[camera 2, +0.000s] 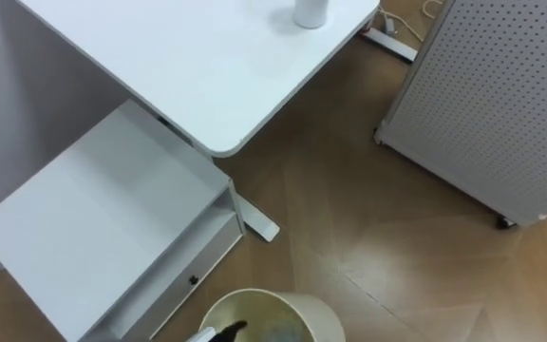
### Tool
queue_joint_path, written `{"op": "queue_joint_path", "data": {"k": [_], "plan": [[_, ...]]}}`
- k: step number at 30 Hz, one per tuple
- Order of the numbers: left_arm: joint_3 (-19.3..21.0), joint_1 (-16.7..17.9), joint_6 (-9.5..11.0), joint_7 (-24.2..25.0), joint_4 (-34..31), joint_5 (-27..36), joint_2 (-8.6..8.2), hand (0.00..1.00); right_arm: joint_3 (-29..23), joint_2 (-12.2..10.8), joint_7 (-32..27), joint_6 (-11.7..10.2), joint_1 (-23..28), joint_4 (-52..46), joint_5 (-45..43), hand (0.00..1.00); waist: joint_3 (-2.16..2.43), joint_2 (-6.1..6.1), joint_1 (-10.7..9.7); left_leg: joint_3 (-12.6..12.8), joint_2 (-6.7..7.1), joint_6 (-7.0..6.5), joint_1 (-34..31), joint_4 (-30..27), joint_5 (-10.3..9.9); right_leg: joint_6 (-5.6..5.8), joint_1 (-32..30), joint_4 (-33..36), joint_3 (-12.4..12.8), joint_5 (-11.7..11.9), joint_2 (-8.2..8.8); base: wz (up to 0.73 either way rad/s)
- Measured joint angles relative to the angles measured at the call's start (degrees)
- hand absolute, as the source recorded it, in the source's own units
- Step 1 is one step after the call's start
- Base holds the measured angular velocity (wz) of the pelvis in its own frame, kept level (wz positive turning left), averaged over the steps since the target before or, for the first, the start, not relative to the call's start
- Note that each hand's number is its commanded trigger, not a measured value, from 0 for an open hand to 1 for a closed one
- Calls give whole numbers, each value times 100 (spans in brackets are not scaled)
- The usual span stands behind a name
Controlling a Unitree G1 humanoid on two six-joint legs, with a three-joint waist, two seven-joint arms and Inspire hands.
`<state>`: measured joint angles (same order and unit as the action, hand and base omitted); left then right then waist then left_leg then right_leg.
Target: Pick garbage
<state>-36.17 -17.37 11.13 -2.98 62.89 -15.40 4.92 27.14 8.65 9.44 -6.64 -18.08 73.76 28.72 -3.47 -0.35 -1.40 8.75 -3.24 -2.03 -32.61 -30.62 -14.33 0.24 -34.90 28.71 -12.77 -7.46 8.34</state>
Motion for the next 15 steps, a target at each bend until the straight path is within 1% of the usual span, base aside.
{"op": "queue_joint_path", "data": {"k": [5, 7, 9, 10, 11, 13, 15], "plan": [[164, 138, 9, 14, -164, -254, 33, 0, -338, 0, 8, -2, 193, 19, -7, 100, -13, 29, -2, 12, 5, 2, 442, 215, 0, 43, 444, -231, -1, 18, -45, 0], [261, 228, 16, -2, -433, -344, 59, 0, -476, 4, 6, -6, 224, 18, -11, 100, -10, 33, -9, 36, 27, 3, 529, 300, 2, 57, 512, -267, 2, 15, -32, 0], [343, 348, 54, -31, -642, -388, 85, 0, -581, 14, 5, -23, 288, 56, -8, 100, -2, 50, -22, 44, 85, 1, 667, 388, 7, 78, 615, -310, 6, 10, -26, -2], [342, 415, 76, -36, -703, -413, 92, 0, -608, 32, 7, -42, 401, 60, -16, 100, 11, 73, -60, 44, 94, 1, 786, 440, 7, 108, 725, -335, 4, -10, -22, 4], [342, 471, 83, -37, -758, -430, 90, 0, -608, 61, 20, -91, 474, 38, -17, 100, 40, 109, -102, 45, 96, 1, 886, 515, 7, 122, 830, -409, 1, -21, -25, 5], [400, 497, 92, -36, -793, -447, 95, 0, -708, 91, 55, -143, 627, 7, -17, 100, 59, 140, -142, 52, 106, 1, 1047, 629, 7, 148, 964, -463, -1, -36, -20, -3], [572, 605, 100, -59, -964, -456, 137, 0, -880, 92, 73, -156, 780, -22, -20, 100, 71, 153, -154, 128, 105, 1, 1243, 730, 7, 162, 1099, -513, 27, -45, -29, -12]]}}
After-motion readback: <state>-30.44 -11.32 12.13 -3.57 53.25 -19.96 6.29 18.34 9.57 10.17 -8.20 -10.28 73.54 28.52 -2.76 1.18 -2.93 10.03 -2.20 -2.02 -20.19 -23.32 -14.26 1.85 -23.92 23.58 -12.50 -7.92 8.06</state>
